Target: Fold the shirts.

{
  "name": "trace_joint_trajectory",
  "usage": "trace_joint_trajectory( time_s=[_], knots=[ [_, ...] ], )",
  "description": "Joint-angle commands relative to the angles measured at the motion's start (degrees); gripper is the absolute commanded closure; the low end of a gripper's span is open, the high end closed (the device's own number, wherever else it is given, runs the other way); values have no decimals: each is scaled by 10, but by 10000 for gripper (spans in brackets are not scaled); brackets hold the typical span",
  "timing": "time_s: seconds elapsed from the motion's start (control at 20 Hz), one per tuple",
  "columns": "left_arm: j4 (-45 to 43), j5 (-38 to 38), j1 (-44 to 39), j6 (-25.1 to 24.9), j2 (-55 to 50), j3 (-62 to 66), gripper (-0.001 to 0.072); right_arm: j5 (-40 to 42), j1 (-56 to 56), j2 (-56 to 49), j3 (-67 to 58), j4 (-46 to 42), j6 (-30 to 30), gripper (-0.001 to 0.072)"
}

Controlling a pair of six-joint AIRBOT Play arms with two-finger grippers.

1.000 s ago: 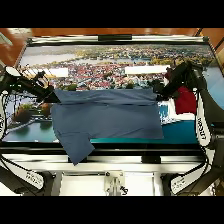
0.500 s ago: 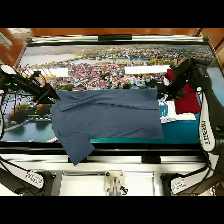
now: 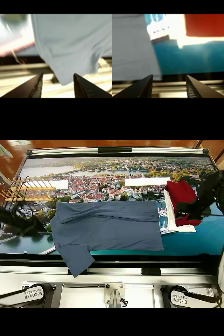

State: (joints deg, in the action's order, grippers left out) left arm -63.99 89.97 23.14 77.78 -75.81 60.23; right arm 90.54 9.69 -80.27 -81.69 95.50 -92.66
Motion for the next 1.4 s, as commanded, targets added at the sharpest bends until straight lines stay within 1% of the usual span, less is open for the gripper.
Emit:
trace_joint_trajectory(
  time_s=[0.0,0.1,0.3,0.5,0.6,0.65,0.7,0.75,0.8,0.85,0.9,1.05,1.15,1.35],
  knots=[
    [25,-81,28,-52,88,-205,268,-26,48,43,74,100,-18,189],
    [30,-103,25,-62,85,-251,267,-27,55,44,83,99,-19,189],
    [61,-149,11,-72,81,-277,268,-35,55,44,84,95,-21,189],
    [76,-181,-22,-70,59,-278,269,-42,55,44,84,87,-21,189],
    [77,-195,-43,-52,40,-278,270,-42,55,44,84,85,-21,189],
    [77,-203,-53,-41,30,-277,293,-42,55,44,84,83,-21,189],
    [77,-211,-60,-35,25,-277,409,-41,55,44,86,80,-21,188],
    [77,-217,-64,-31,22,-277,487,-34,55,44,96,80,-21,137],
    [77,-220,-64,-31,23,-277,575,-28,55,44,117,82,-26,127],
    [77,-219,-63,-32,23,-275,632,-27,55,44,146,90,-36,126],
    [77,-215,-63,-38,23,-271,674,-28,56,44,184,113,-49,127],
    [77,-188,-63,-65,25,-257,675,-71,56,44,275,178,-63,127],
    [77,-177,-63,-66,29,-255,675,-104,56,44,306,180,-63,127],
    [77,-175,-63,-67,36,-255,675,-134,56,44,333,165,-53,128]
  ],
)
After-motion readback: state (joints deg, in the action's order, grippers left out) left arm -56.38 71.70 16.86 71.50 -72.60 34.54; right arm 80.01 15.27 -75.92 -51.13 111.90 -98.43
